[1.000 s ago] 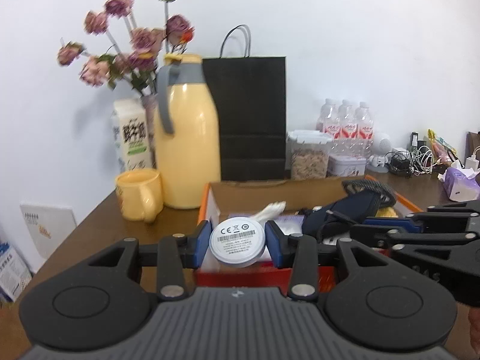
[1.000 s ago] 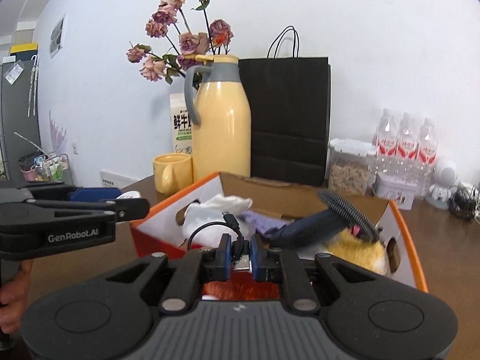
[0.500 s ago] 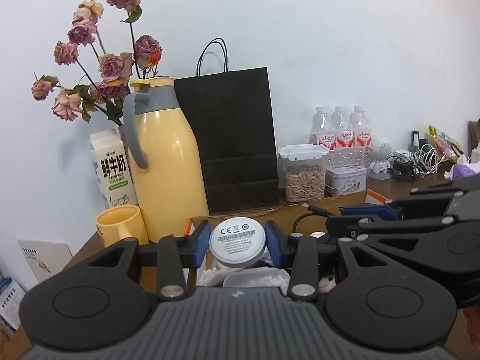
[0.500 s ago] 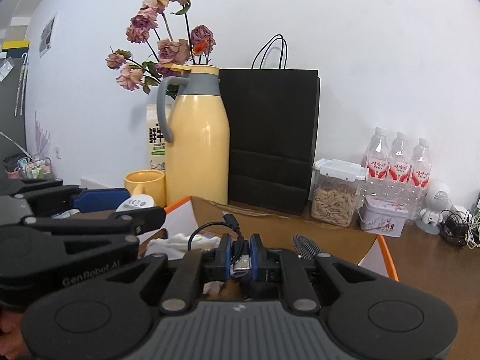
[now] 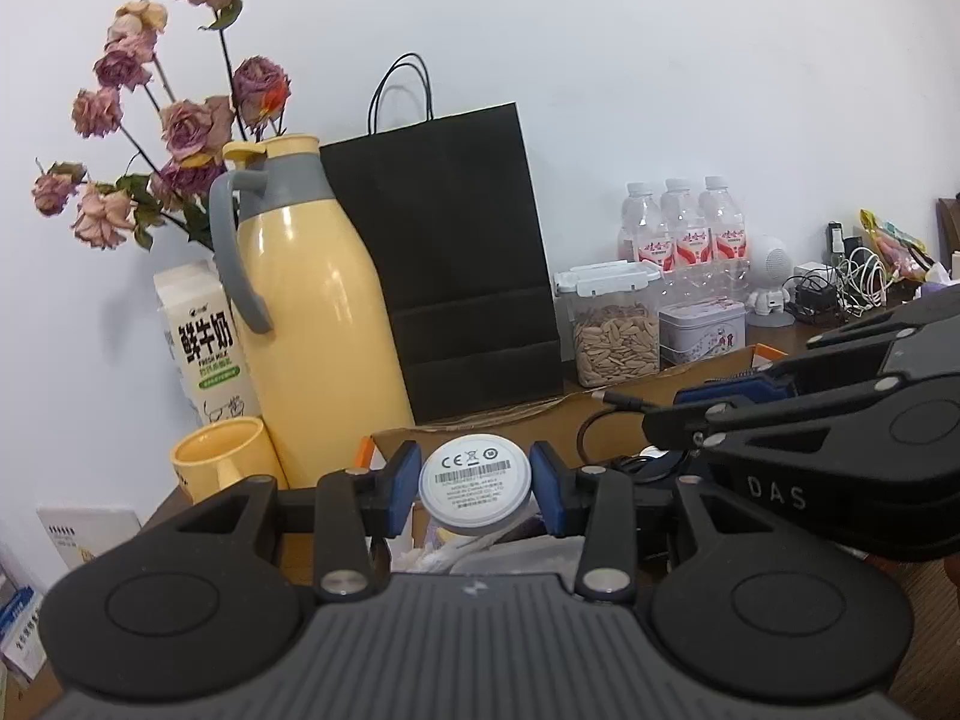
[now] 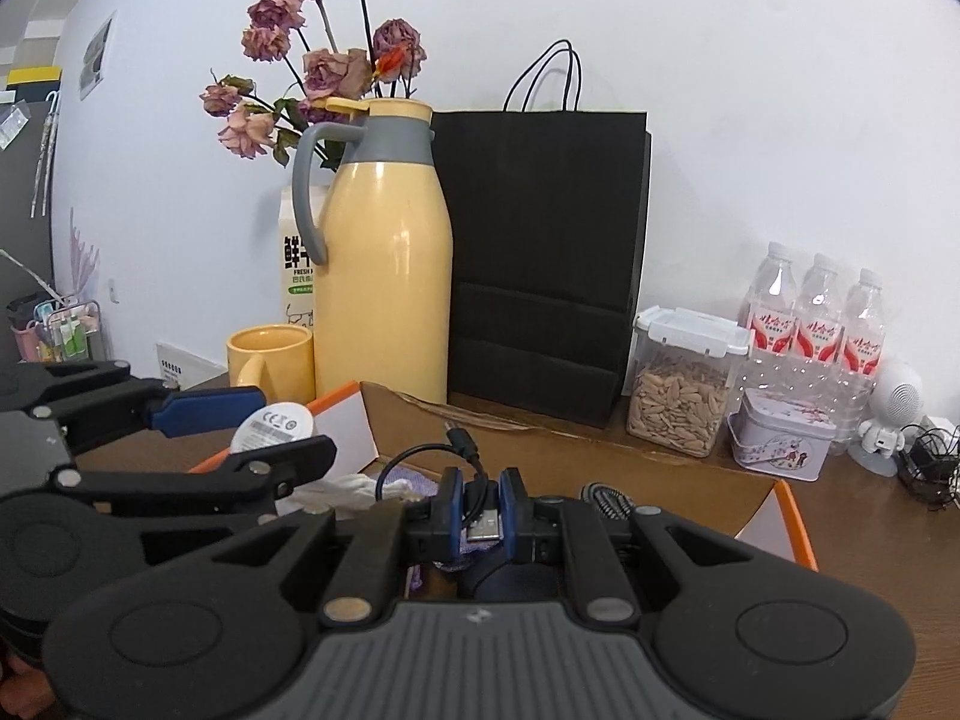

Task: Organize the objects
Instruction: 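Carry the puck and black cable over the cardboard box with both tools, then open both tools to drop the puck and cable into the box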

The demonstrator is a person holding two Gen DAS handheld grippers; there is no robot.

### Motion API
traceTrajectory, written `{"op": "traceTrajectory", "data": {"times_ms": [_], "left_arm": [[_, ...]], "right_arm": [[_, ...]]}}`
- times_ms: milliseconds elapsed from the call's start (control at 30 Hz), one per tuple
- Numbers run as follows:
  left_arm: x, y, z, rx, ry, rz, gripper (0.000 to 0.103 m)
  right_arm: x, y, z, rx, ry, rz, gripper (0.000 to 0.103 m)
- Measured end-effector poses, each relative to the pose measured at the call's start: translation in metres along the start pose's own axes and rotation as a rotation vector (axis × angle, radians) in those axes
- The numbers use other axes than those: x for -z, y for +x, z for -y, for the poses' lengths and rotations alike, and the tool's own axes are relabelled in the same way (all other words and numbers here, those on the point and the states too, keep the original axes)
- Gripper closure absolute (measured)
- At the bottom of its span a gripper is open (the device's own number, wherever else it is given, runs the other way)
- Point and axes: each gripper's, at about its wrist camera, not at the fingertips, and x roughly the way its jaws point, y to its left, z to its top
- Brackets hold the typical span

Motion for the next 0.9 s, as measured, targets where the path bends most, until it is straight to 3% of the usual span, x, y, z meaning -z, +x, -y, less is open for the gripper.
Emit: {"op": "traceTrajectory", "data": {"times_ms": [333, 367, 467, 567, 900], "left_arm": [[0.003, -0.003, 0.004, -0.007, 0.047, 0.030, 0.058], [0.003, -0.004, 0.004, -0.017, 0.050, 0.035, 0.047], [0.005, -0.006, 0.003, -0.097, 0.059, 0.060, 0.016], [0.004, -0.004, -0.004, -0.133, 0.044, 0.064, 0.002], [0.004, -0.011, -0.016, -0.104, 0.001, 0.069, 0.000]], "right_arm": [[0.006, -0.003, 0.000, -0.007, -0.007, 0.005, 0.089], [0.006, -0.003, 0.000, -0.005, -0.008, 0.005, 0.083], [0.006, -0.006, 0.003, 0.016, 0.000, 0.014, 0.079], [0.005, -0.008, 0.006, 0.033, 0.016, 0.022, 0.065], [0.004, -0.012, 0.015, 0.070, 0.042, 0.028, 0.034]]}}
